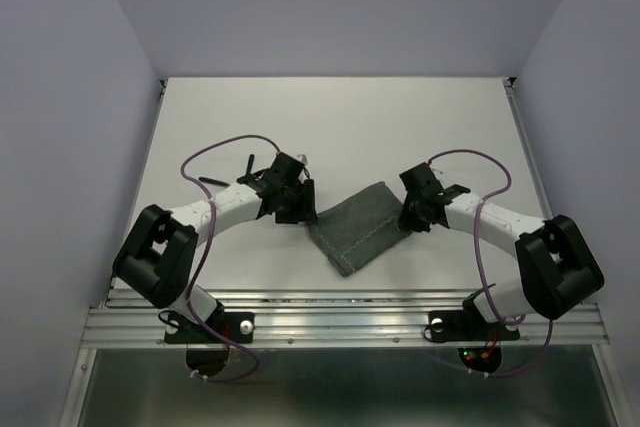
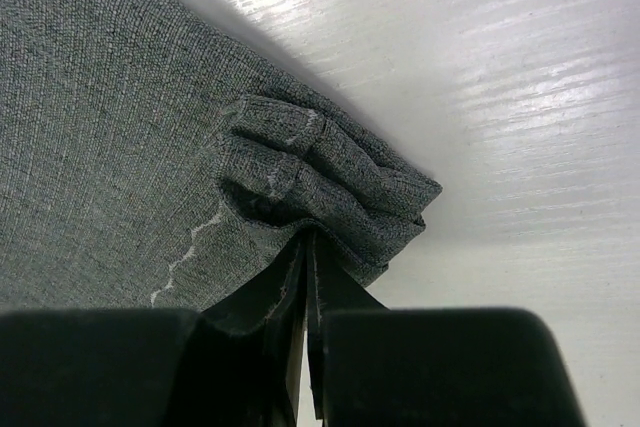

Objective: Fold the napkin into a case and place the utensils inside
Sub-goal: Fold the 2/3-rectangle-folded napkin at the center of the board.

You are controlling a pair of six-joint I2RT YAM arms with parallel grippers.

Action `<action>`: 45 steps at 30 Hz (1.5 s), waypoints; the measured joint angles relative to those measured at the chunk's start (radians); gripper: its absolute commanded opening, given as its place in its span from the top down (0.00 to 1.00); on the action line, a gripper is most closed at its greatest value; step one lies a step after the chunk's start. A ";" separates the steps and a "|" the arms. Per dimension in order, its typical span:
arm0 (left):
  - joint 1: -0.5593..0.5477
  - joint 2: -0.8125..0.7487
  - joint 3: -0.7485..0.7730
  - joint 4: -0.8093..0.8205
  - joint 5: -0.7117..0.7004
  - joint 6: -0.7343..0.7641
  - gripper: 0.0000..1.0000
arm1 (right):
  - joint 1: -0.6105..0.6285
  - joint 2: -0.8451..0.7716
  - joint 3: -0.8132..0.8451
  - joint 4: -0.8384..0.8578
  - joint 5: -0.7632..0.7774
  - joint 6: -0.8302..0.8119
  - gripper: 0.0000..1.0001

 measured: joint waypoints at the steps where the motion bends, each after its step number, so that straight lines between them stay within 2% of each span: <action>1: 0.000 0.000 0.025 -0.005 -0.018 0.000 0.38 | 0.000 0.005 0.006 -0.002 0.002 -0.003 0.92; 4: 0.000 0.005 0.076 -0.020 -0.033 0.001 0.37 | 0.000 0.010 0.021 -0.008 0.008 -0.017 0.91; 6: -0.002 0.027 0.135 -0.034 -0.040 0.013 0.29 | 0.000 0.014 0.031 -0.012 0.013 -0.024 0.91; 7: -0.004 0.046 0.169 -0.038 -0.040 0.020 0.21 | 0.000 0.018 0.035 -0.013 0.015 -0.028 0.91; 10: -0.026 0.145 0.308 -0.048 -0.040 0.063 0.15 | 0.000 0.027 0.042 -0.011 0.019 -0.040 0.91; 16: -0.092 0.365 0.513 -0.061 -0.030 0.143 0.17 | 0.000 0.040 0.042 -0.012 0.024 -0.051 0.91; 20: -0.115 0.465 0.547 -0.087 -0.024 0.177 0.27 | 0.000 0.040 0.042 -0.011 0.025 -0.053 0.91; 24: -0.120 0.489 0.555 -0.108 -0.017 0.197 0.37 | 0.000 0.040 0.042 -0.011 0.026 -0.053 0.91; 28: -0.126 0.501 0.560 -0.109 -0.006 0.206 0.60 | 0.000 0.043 0.042 -0.010 0.027 -0.053 0.91; 29: -0.127 0.507 0.564 -0.108 0.000 0.205 0.79 | 0.000 0.045 0.042 -0.010 0.027 -0.053 0.91; 31: -0.133 0.517 0.571 -0.107 0.006 0.212 0.96 | 0.000 0.051 0.042 -0.005 0.028 -0.052 0.91; 32: -0.137 0.521 0.573 -0.106 0.011 0.209 1.00 | 0.000 0.051 0.042 -0.003 0.028 -0.052 0.91; 45: -0.147 0.519 0.603 -0.153 0.014 0.148 1.00 | 0.000 0.051 0.037 0.003 0.033 -0.006 0.91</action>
